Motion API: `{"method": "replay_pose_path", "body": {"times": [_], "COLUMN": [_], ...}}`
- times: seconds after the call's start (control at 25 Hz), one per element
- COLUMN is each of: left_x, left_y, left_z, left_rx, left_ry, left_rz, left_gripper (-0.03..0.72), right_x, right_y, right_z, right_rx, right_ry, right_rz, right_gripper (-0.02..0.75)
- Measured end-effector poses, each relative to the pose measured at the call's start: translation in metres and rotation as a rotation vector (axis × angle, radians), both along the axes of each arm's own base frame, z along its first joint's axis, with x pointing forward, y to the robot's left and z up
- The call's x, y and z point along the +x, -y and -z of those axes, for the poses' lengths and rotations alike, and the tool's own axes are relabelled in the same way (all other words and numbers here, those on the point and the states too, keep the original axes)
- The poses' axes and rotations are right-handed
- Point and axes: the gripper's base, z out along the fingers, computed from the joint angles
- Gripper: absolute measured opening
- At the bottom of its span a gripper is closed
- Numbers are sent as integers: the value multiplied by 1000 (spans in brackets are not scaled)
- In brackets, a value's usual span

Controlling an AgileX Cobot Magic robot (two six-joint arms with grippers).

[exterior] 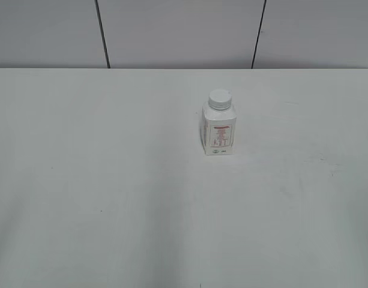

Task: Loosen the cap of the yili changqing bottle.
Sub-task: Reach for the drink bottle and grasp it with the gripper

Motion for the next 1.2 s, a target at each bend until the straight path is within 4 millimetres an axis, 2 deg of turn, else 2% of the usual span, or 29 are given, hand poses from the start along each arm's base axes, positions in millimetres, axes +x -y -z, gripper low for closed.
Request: {"method": "replay_pose_path", "body": {"times": [1.0,1.2], "left_x": [0,1], "left_y": [-1,-1], "left_z": [0,-12], "left_rx": [10,5], "left_ry": [2,109], "left_rz": [-7,-9], "left_gripper": [586,586], "right_x": [0,0], "right_y": [0,0], "right_z": [0,0], "right_rx": [0,0], "right_ry": [0,1], "right_rz": [0,0], "right_gripper": [592,592]}}
